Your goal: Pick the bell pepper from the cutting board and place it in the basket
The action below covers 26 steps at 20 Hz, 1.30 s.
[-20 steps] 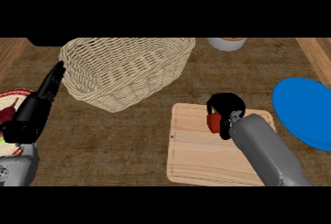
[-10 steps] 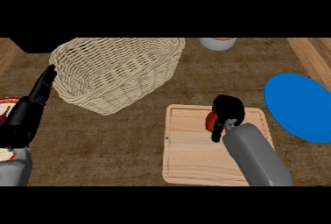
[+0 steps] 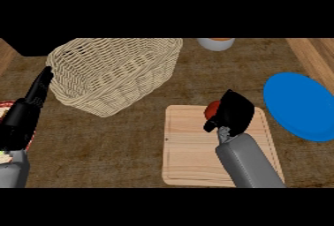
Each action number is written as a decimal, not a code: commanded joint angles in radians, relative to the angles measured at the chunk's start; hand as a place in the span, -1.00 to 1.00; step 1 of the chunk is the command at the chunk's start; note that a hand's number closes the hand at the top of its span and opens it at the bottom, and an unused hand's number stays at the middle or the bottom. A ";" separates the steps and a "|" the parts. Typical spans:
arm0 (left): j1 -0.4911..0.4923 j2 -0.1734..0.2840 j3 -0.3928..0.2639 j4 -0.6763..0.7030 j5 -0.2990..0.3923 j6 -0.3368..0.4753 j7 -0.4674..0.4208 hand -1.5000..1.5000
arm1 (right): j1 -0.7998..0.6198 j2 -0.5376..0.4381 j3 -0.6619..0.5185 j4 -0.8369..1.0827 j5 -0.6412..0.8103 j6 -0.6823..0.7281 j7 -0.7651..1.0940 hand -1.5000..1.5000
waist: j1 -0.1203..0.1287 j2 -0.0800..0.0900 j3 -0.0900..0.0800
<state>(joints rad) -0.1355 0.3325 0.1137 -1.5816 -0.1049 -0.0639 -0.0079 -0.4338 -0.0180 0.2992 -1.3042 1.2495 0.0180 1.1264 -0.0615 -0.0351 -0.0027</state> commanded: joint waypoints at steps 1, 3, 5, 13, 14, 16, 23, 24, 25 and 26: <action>-0.009 -0.028 -0.031 -0.002 -0.003 -0.001 0.023 0.00 | -0.059 0.017 0.067 -0.186 0.144 -0.159 0.217 1.00 | 0.008 0.000 0.001; 0.000 -0.029 -0.035 0.006 0.000 -0.009 0.010 0.00 | -0.111 0.017 0.063 -0.291 0.160 -0.188 0.212 1.00 | 0.022 0.005 0.001; 0.000 -0.006 -0.023 0.013 0.011 -0.034 -0.017 0.00 | -0.201 0.017 0.074 -0.366 0.178 -0.160 0.239 1.00 | 0.050 0.011 0.000; -0.055 -0.035 -0.070 0.013 -0.016 -0.033 0.001 0.00 | -0.527 0.017 0.157 -0.381 0.176 0.049 0.360 1.00 | 0.098 0.028 0.000; -0.080 -0.027 -0.057 0.034 -0.007 -0.039 0.003 0.00 | -0.575 0.017 0.118 -0.363 0.144 0.064 0.360 1.00 | 0.099 0.030 -0.001; -0.094 -0.040 -0.051 0.054 -0.013 -0.020 -0.022 0.00 | -0.634 0.017 0.085 -0.291 0.083 0.008 0.360 1.00 | 0.104 0.037 0.000; -0.136 -0.055 -0.093 0.038 -0.027 -0.032 0.026 0.00 | -0.883 0.017 -0.053 -0.039 -0.063 0.020 0.350 1.00 | 0.141 0.042 -0.002; -0.117 -0.056 -0.096 0.008 -0.013 -0.045 0.031 0.00 | -0.893 0.017 -0.067 0.013 -0.078 -0.005 0.330 1.00 | 0.150 0.042 -0.001; -0.137 -0.034 -0.071 0.047 -0.004 -0.056 0.018 0.00 | -0.920 0.017 -0.087 0.052 -0.088 -0.011 0.325 1.00 | 0.149 0.047 -0.002; -0.150 -0.033 -0.067 0.043 -0.003 -0.053 0.033 0.00 | -0.950 0.017 -0.124 0.087 -0.099 -0.028 0.311 1.00 | 0.150 0.048 -0.002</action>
<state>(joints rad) -0.2612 0.2909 0.0388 -1.5514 -0.1197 -0.1024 0.0095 -1.2665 -0.0109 0.2404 -1.3497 1.2059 0.0233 1.2285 0.0783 0.0066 -0.0037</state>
